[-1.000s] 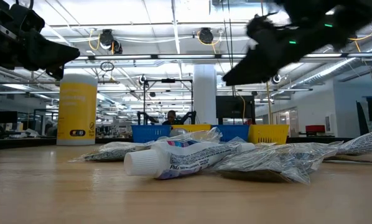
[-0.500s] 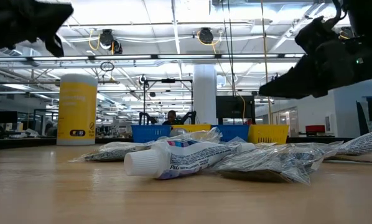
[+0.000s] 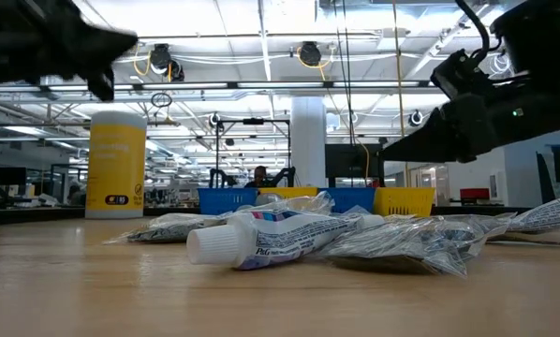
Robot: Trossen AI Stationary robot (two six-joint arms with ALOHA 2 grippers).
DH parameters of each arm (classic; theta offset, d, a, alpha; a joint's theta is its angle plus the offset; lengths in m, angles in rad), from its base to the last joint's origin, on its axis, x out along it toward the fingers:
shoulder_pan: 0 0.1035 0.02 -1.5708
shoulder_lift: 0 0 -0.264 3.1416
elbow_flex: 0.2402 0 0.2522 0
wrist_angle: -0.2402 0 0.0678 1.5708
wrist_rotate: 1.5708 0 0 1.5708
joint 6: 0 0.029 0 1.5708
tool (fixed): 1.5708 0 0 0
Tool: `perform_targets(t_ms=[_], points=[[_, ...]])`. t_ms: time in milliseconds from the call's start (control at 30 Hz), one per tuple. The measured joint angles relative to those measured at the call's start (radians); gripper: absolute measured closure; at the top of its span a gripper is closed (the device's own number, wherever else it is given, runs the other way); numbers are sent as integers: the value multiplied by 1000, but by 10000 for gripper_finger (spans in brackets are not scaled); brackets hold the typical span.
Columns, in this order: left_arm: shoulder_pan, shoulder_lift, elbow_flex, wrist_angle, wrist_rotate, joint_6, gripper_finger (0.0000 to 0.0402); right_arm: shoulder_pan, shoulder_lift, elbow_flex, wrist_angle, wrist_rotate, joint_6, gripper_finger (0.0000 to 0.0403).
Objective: Pick & Place Travel size toiletries
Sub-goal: Put the black comb into the left blue bin
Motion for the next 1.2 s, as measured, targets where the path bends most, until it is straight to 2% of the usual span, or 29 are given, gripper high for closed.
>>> perform_targets(t_ms=[100,167,267,400,533,667,767,867,1000,1200], points=[[-10,149,21,1,-130,-10,382,-5,0,0,-17,-2,15,232],[-8,236,50,-1,-155,-5,382,-5,0,0,-25,-3,30,232],[-8,357,117,-37,-98,-36,382,-5,0,0,-43,-3,46,232],[-8,496,247,-227,-27,-64,367,-5,0,0,-88,-3,87,232],[-5,630,378,-414,35,-87,313,-5,0,0,-114,-1,87,232],[11,752,462,-449,133,-132,235,-14,0,0,-107,-3,78,232],[23,837,497,-456,124,-190,183,-18,0,0,-106,-3,78,232],[34,913,525,-483,109,-257,156,-17,0,0,-106,-3,91,232],[35,1006,533,-486,100,-320,163,3,0,0,-105,-6,144,232],[35,1083,537,-476,76,-374,231,30,0,0,-92,-4,159,232]])
